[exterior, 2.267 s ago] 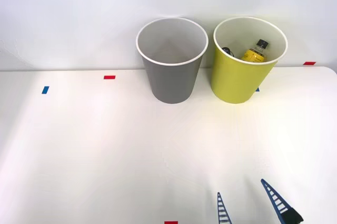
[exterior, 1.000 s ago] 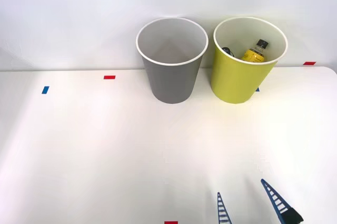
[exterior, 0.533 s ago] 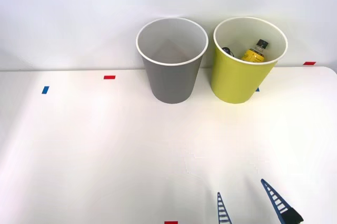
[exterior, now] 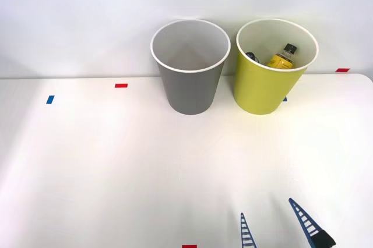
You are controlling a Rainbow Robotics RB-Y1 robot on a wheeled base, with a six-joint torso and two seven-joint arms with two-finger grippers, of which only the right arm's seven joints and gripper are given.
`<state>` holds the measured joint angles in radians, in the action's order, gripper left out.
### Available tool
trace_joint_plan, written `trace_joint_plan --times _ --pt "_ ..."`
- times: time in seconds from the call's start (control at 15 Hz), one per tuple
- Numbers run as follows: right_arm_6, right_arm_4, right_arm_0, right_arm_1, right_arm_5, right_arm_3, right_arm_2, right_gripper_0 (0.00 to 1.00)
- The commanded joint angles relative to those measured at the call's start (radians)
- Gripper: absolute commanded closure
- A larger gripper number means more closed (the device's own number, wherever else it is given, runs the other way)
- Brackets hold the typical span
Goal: Put cans in the gray bin, plastic bottles in the light green bin
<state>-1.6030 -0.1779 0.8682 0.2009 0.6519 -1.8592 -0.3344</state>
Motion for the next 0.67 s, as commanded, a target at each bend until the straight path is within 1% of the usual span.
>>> trace_joint_plan --times 0.07,0.67 --pt "0.0 0.0 0.0 0.0 0.0 0.0 0.0 0.0" --pt "0.0 0.0 0.0 0.0 0.0 0.0 0.0 0.0"
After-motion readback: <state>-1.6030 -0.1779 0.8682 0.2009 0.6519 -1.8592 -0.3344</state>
